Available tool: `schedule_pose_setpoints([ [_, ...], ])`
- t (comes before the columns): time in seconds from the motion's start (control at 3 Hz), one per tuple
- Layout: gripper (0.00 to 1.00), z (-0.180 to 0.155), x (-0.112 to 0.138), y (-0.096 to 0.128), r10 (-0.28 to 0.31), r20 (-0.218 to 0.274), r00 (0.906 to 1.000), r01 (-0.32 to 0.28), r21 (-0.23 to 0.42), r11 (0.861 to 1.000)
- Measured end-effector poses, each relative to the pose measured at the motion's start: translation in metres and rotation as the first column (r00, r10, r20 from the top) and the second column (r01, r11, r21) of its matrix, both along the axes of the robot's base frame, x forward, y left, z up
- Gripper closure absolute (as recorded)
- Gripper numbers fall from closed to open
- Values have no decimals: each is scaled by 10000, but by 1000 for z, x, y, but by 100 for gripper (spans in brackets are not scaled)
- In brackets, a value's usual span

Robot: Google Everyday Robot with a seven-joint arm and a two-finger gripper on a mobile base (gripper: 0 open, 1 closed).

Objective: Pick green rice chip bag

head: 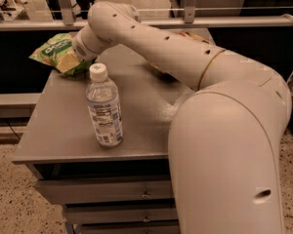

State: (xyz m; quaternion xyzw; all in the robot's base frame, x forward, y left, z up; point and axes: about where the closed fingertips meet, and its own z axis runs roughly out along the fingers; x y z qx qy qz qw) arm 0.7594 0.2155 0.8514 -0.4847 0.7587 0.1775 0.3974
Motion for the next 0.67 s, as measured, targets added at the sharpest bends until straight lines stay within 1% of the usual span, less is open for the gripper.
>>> schedule_pose_setpoints([
  [0.33, 84, 15, -5, -18, -58, 226, 9997, 54, 171, 9998],
  [0.67, 100, 53, -10, -44, -97, 811, 9967, 26, 878, 9961],
])
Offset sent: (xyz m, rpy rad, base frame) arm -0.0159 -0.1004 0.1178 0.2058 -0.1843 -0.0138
